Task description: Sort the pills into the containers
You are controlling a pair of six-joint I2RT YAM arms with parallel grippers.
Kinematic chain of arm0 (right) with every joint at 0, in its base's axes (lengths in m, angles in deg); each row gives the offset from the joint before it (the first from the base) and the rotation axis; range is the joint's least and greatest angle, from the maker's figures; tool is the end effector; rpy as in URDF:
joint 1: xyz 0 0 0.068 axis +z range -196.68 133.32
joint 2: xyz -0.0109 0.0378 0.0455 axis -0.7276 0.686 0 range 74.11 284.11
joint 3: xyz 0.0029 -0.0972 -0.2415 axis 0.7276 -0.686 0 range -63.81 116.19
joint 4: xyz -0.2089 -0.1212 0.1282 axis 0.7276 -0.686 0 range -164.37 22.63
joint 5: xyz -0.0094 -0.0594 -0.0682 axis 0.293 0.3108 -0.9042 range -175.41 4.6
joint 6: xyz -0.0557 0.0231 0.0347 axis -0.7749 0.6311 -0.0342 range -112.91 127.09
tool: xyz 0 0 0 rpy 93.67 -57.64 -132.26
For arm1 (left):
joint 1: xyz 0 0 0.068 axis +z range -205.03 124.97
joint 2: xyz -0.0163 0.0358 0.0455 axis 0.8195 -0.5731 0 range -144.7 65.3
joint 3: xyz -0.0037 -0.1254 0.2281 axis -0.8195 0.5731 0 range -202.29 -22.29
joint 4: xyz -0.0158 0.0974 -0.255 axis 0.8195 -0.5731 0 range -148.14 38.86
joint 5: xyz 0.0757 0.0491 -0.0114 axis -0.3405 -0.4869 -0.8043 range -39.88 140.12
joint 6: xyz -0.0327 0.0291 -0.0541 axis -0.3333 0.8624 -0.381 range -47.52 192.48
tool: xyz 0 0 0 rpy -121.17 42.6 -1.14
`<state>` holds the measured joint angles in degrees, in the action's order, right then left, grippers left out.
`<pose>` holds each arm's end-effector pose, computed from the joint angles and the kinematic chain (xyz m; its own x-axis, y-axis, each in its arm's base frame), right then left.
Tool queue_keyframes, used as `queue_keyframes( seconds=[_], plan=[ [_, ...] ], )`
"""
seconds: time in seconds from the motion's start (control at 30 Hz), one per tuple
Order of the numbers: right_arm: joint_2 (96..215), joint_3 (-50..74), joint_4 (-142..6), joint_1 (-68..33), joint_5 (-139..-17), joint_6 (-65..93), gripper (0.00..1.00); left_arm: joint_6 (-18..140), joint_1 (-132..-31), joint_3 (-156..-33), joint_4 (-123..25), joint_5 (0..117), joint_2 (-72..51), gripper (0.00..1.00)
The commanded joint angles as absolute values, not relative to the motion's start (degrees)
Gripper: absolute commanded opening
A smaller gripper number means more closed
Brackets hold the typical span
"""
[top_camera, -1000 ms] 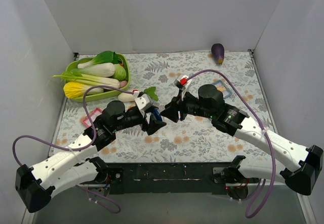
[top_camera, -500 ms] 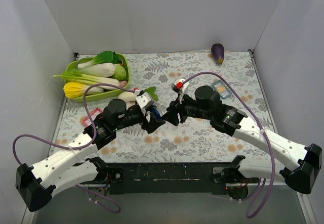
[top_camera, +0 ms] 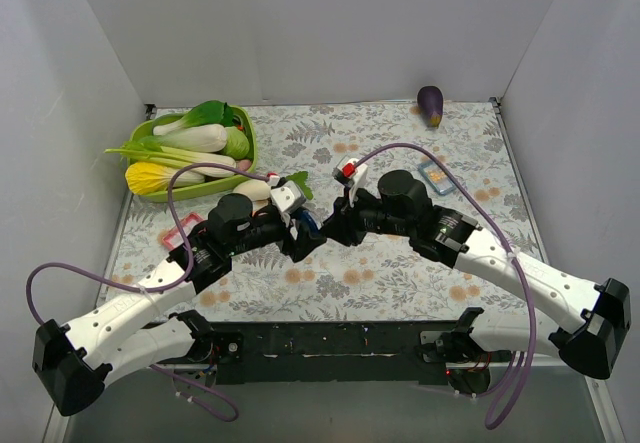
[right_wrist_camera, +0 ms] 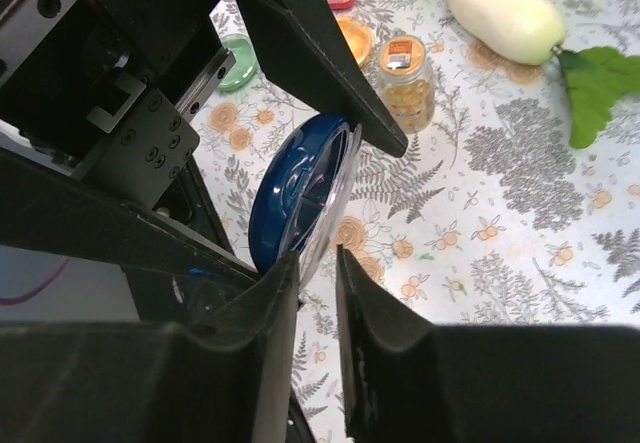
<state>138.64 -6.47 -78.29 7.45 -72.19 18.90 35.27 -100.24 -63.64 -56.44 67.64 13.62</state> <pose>0.1641 0.2490 0.3272 -0.3658 -0.1659 -0.9158 -0.8596 0.4375 0.2640 0.1654 -0.1908 0.2888 -0.6841 -0.1296 -0.7178 0.5868 0.4868 -0.6470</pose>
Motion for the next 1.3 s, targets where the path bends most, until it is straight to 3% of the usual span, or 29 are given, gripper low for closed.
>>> queue_keyframes(
  seconds=[0.0, 0.13, 0.3, 0.37, 0.53, 0.63, 0.87, 1.07, 1.17, 1.27],
  plan=[
    [141.3, -6.0, -77.6, 9.0, -69.1, 19.7, 0.24, 33.0, -101.4, -67.9, -43.3, 72.2, 14.9, 0.26],
    [141.2, -6.5, -75.8, 9.0, -67.6, 20.3, 0.02, 32.3, -101.4, -67.4, -42.4, 71.8, 15.0, 0.27],
    [139.9, -6.9, -73.3, 9.0, -68.4, 19.8, 0.01, 30.9, -101.4, -66.3, -41.6, 71.0, 15.6, 0.33],
    [139.4, -6.9, -72.8, 9.0, -69.1, 19.5, 0.01, 30.4, -101.4, -66.1, -41.2, 70.3, 16.3, 0.43],
    [138.4, -7.3, -72.2, 8.7, -70.1, 18.0, 0.01, 27.5, -101.4, -63.4, -39.5, 67.3, 19.8, 0.81],
    [138.0, -7.5, -71.8, 7.9, -70.2, 17.8, 0.01, 26.8, -101.4, -62.1, -39.2, 66.6, 21.5, 0.92],
    [137.2, -7.6, -71.4, 4.4, -69.7, 17.1, 0.01, 24.7, -101.4, -60.8, -40.4, 66.6, 25.4, 0.98],
    [134.6, -10.4, -72.0, 1.8, -72.5, 7.9, 0.01, 16.8, -101.4, -60.3, -44.5, 55.3, 30.2, 0.98],
    [132.1, -12.7, -71.5, 1.8, -76.8, -4.0, 0.01, 1.6, -101.4, -60.7, -50.0, 42.5, 31.2, 0.98],
    [129.8, -15.8, -69.2, 1.8, -81.6, -15.6, 0.01, -9.5, -101.4, -61.2, -54.2, 39.1, 29.5, 0.98]
  ],
)
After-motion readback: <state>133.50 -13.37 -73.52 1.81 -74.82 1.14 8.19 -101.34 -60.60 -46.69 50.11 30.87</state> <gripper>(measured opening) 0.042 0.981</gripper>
